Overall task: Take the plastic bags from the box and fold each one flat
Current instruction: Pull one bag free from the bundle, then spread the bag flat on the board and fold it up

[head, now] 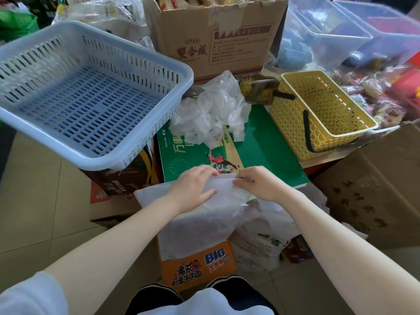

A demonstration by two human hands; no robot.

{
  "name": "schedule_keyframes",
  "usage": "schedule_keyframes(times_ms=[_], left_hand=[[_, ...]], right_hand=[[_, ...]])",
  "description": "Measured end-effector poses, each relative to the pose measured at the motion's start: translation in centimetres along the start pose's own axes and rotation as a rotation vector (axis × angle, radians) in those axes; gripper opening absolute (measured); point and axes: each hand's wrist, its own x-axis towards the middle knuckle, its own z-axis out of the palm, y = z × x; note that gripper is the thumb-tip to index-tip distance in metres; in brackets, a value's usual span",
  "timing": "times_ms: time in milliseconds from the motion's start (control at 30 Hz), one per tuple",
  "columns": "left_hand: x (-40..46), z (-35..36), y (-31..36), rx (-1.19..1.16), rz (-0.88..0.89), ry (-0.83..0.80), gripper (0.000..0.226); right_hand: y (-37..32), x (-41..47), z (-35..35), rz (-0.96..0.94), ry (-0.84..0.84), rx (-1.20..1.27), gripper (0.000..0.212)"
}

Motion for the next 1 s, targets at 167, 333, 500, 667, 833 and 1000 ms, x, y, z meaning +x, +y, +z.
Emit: schedule_keyframes(times_ms=[167,333,500,667,833,1000], left_hand=[[3.2,0.7,2.8,-0.123,-0.05,-0.083,0.019],[3.4,1.3,0.9,-0.213,-0.192,-0.081,0.019],[4.7,1.6,0.4,-0.284,-0.278,-0.024,0.029],[6.5,2.5,-0.4,-0.182,-0.337,0.058,0.04],[7.7,2.5,-1.1,-0.045,-0.296,0.055,0.04],[10.5,2.0,0.1,0.101,-0.111,0.13,0.052]], right_hand=[[1.1,-0.4,-2.4,-0.026,-0.074,-0.022,0.025],[6.3,-1.9,-5.1,0.097,-0.112,-0.069,0.019],[10.2,-1.5,-6.2,0.172,0.041,-0.051,0.037],[11.1,1.7,-6.4,0.384,0.356,-0.085,0.034],[9.8,5.3,-6.1,0.028,0.286,-0.258,0.054],[7.1,10.4,-4.2,-0.271,-0.12,-0.197,0.032]])
